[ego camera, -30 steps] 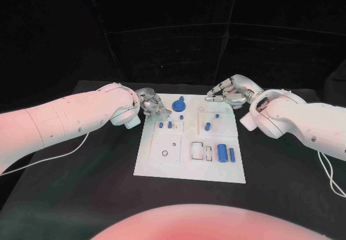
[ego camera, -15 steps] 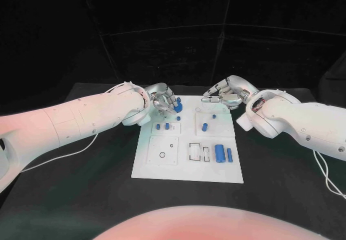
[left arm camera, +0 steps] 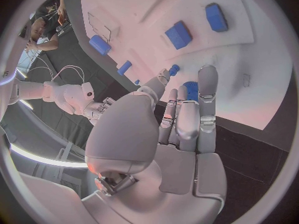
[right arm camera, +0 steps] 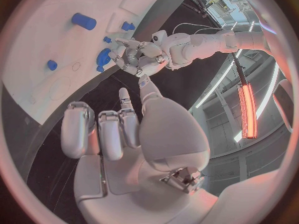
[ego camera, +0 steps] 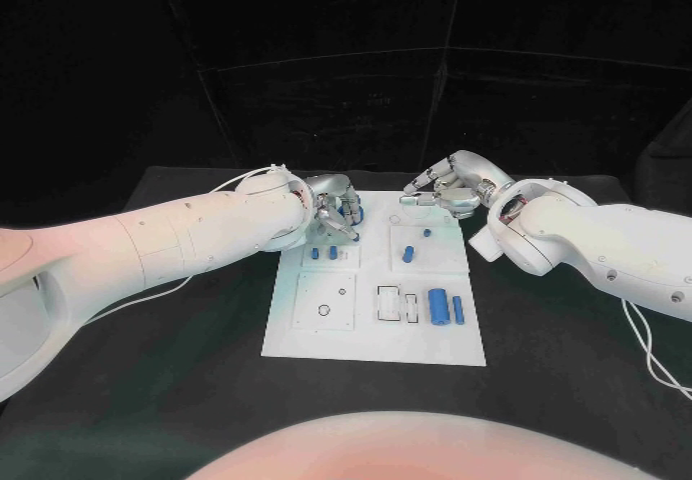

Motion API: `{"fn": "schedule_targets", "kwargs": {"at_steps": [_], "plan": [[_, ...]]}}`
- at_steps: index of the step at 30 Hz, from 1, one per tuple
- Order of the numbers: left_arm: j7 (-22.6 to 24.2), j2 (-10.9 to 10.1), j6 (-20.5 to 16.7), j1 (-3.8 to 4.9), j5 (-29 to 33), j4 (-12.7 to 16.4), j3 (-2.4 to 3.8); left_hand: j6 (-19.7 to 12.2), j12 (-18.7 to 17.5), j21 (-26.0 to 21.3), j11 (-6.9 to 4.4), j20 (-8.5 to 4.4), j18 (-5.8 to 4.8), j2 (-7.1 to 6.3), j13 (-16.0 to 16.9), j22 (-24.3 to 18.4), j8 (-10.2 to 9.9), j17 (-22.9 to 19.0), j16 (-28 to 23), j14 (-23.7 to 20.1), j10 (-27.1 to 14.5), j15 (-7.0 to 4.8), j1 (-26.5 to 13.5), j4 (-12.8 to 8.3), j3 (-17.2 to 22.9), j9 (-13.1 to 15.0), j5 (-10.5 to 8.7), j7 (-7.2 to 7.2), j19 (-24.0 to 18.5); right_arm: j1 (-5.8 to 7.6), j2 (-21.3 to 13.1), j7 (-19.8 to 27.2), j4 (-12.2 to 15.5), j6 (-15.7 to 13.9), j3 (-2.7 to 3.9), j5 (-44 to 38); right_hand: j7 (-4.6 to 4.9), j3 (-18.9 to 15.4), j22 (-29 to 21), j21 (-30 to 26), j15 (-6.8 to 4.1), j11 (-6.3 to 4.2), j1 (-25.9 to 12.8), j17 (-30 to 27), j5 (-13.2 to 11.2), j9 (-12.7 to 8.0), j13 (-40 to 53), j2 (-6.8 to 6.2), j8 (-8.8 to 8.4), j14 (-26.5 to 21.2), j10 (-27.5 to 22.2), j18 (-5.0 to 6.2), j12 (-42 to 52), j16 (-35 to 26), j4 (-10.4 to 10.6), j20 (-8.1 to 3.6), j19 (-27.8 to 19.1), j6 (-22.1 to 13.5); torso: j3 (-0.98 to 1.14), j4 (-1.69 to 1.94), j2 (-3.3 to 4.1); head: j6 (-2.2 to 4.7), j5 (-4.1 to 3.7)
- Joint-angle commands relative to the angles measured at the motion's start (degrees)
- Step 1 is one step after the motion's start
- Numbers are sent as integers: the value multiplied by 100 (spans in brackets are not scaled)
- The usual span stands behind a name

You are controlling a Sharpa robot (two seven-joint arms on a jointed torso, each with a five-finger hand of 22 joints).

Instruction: Assemble the parts on the task board

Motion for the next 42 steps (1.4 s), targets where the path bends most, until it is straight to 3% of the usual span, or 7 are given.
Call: {"fn": "schedule_targets", "kwargs": {"at_steps": [1, 18, 42], "plan": [[88, 49, 293, 11, -401, -49, -9, 95, -49, 227, -13, -11, -67, -1, -65, 225, -69, 142, 140, 78, 77, -7, -74, -21, -38, -36, -5, -1, 103, 10, 9, 38, 0, -11, 3, -9, 3, -28, -17, -28, -24, -11, -27, 623, 21, -5, 672, 25, 23, 404, -17, -43, -42, -28, -6, -18, -43, -30, -2, 1, -5, -1, -11], [143, 287, 411, -6, -460, -359, -82, 322, -188, 588, -31, -26, -126, 122, -248, 593, -169, 194, 265, 127, 225, -23, -42, -78, 31, -110, -5, -56, 244, 10, 43, 42, -11, -2, 3, -9, 3, -28, -17, -28, -24, -11, -27, 623, 21, -5, 672, 25, 23, 404, -17, -43, -42, -28, -6, -18, -43, -30, 4, 7, -5, -10, -48], [8, 410, 578, -15, -467, -394, -123, 582, -523, 933, -67, -57, -185, 215, -554, 971, -412, 145, 338, 159, 582, -55, -100, -147, 249, -212, -6, -92, 345, 11, 65, 35, -14, 19, 3, -5, 2, -33, -16, -28, -24, -11, -18, 627, 29, -5, 672, 36, 26, 405, -17, -43, -43, -26, -3, -18, -42, -32, 2, 8, -10, -1, -58]]}}
